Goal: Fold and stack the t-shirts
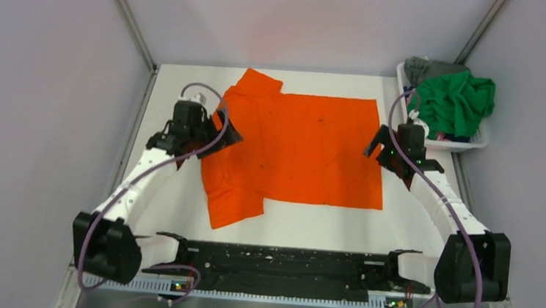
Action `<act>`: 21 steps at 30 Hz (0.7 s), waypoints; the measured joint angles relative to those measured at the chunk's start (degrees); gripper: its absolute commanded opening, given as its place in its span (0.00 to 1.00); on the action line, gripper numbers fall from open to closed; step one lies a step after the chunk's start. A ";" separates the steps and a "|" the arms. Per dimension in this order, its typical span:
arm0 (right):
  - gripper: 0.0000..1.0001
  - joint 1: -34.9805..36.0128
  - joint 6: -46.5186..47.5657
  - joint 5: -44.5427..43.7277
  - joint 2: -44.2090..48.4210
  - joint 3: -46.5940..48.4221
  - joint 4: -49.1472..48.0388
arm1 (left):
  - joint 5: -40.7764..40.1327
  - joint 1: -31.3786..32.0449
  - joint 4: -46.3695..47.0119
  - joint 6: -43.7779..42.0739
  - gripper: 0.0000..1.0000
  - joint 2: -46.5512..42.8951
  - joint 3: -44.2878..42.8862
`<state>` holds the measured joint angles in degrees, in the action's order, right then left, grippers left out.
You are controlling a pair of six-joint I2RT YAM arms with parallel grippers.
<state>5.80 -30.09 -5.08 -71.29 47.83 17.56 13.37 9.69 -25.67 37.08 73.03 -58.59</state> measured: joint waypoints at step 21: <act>0.96 0.02 -0.33 -4.74 4.42 -5.84 6.67 | -17.27 16.46 -21.88 20.26 0.66 -21.73 31.71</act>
<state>5.82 -30.41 -9.82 -66.87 42.00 24.23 -3.90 26.15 -47.55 57.34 51.31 -26.87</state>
